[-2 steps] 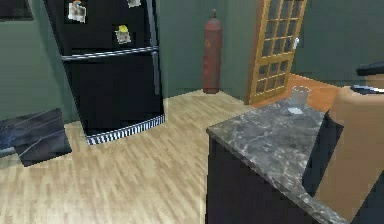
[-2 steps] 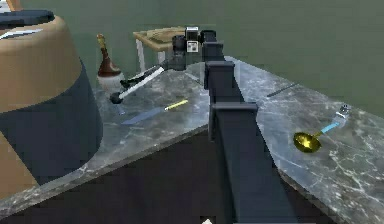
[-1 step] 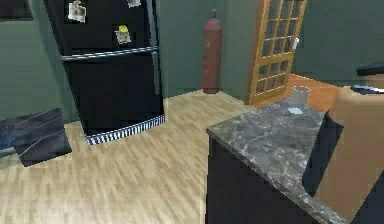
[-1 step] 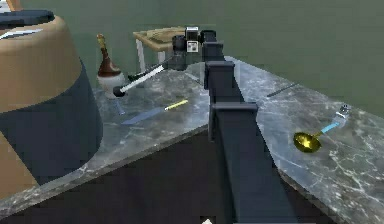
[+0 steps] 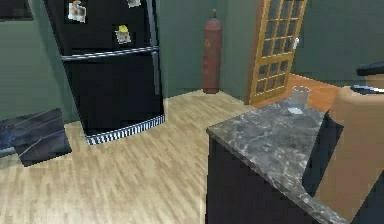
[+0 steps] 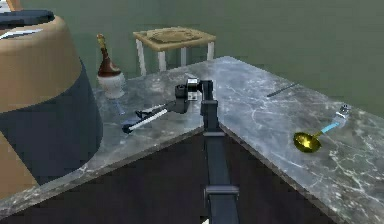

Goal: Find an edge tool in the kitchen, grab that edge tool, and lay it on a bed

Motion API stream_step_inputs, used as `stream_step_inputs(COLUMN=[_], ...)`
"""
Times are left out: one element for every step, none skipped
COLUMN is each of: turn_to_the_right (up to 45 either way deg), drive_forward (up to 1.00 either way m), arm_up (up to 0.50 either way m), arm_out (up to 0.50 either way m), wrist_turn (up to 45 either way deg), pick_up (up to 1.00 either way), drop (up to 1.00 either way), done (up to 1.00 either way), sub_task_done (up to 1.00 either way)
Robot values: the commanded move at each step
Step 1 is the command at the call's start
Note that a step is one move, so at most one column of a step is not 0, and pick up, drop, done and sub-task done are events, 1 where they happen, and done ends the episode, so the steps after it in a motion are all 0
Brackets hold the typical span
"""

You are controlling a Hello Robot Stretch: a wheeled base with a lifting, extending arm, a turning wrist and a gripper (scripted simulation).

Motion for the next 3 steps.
stream_step_inputs(turn_to_the_right=[0.0, 0.0, 0.0], drive_forward=[0.00, 0.00, 0.00], arm_up=[0.00, 0.10, 0.06], arm_out=[0.00, 0.00, 0.00], wrist_turn=[0.0, 0.0, 0.0], pick_up=[1.00, 0.00, 0.00], drop=[0.00, 0.00, 0.00], done=[0.00, 0.00, 0.00], sub_task_done=[0.00, 0.00, 0.00])
